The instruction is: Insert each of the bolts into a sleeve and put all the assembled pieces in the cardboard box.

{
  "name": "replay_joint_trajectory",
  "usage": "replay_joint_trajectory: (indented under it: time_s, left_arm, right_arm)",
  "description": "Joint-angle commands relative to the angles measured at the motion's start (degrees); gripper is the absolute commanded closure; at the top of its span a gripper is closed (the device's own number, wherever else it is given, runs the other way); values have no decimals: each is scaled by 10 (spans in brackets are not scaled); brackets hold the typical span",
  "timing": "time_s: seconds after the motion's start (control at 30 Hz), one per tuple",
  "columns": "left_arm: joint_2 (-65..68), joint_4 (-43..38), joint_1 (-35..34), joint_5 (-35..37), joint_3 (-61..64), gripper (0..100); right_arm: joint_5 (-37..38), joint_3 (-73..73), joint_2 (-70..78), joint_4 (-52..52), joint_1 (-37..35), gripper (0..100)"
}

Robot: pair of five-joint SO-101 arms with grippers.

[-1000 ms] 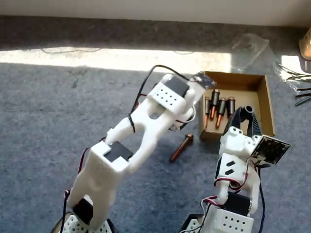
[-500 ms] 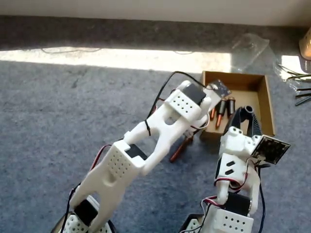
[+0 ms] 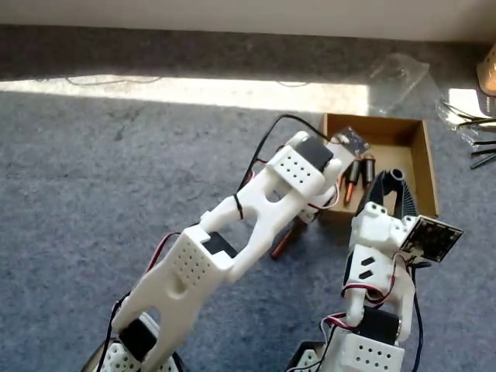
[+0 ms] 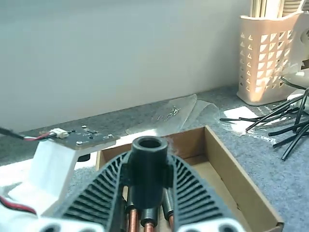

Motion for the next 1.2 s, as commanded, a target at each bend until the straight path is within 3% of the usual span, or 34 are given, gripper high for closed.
replay_joint_trajectory:
  time_s: [0.0,0.2,0.53,1.17]
  left_arm:
    - [-6,0,12,4,-21,919]
    - [-5,0,14,6,-21,919]
    - [31,-1,15,79,-24,874]
    - [55,-47,15,77,-24,874]
  right_arm:
    - [-4,55,-4,-16,6,995]
    - [-4,55,-4,-16,6,995]
    - [-4,55,-4,-16,7,995]
    - [-4,55,-4,-16,7,995]
